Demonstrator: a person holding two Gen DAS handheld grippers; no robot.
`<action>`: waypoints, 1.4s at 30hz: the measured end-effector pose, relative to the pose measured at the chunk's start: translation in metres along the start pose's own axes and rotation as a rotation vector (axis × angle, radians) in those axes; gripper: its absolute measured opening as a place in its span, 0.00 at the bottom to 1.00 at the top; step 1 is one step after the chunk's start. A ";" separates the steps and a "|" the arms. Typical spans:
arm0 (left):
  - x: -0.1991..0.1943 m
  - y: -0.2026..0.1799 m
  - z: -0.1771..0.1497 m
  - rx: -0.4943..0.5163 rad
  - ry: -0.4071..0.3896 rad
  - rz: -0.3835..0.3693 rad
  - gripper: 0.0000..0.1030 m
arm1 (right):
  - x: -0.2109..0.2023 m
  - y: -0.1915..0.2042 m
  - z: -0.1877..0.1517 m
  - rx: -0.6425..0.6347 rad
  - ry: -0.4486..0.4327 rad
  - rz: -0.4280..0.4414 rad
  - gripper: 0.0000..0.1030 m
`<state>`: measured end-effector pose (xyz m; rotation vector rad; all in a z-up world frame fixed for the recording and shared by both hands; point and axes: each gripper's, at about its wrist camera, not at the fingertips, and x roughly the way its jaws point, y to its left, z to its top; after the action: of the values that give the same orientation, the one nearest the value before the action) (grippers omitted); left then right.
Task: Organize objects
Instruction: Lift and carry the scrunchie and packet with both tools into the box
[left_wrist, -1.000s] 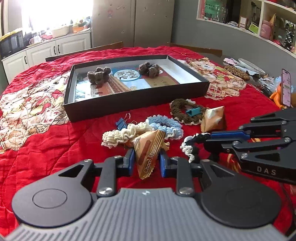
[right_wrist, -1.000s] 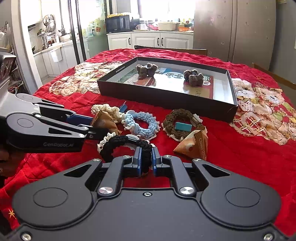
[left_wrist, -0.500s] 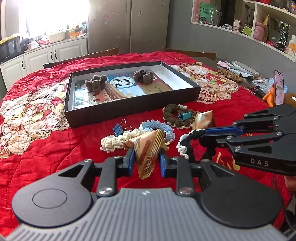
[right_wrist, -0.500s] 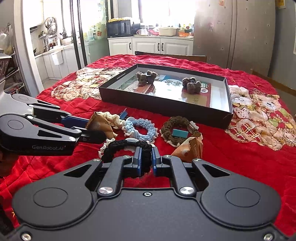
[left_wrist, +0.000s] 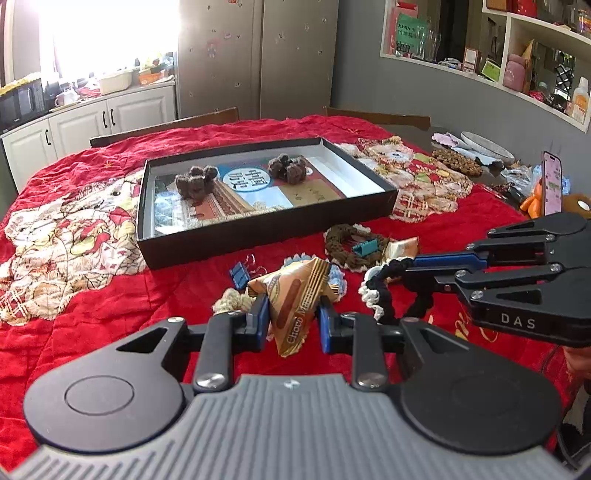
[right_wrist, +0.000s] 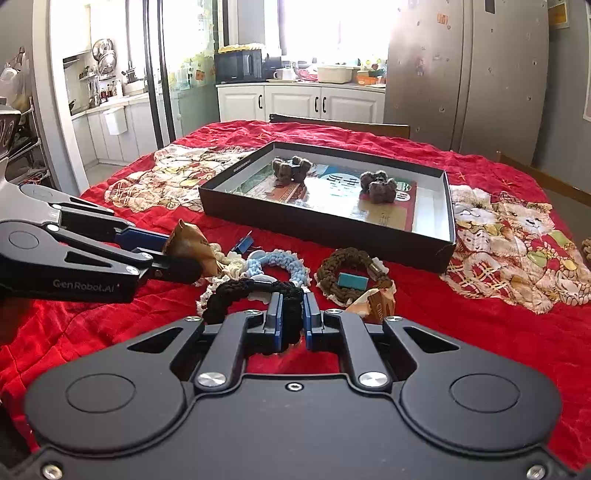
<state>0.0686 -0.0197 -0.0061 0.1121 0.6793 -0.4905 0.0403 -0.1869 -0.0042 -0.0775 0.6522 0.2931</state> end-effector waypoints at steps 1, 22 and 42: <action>-0.001 0.000 0.002 -0.001 -0.003 0.003 0.30 | -0.001 -0.001 0.001 0.002 -0.004 -0.001 0.11; 0.016 0.007 0.066 0.026 -0.087 0.033 0.30 | -0.007 -0.045 0.056 0.043 -0.118 -0.119 0.11; 0.103 0.039 0.125 -0.049 -0.097 0.119 0.30 | 0.071 -0.102 0.122 0.133 -0.112 -0.199 0.11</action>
<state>0.2276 -0.0578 0.0243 0.0817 0.5855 -0.3630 0.1951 -0.2477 0.0474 0.0015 0.5464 0.0609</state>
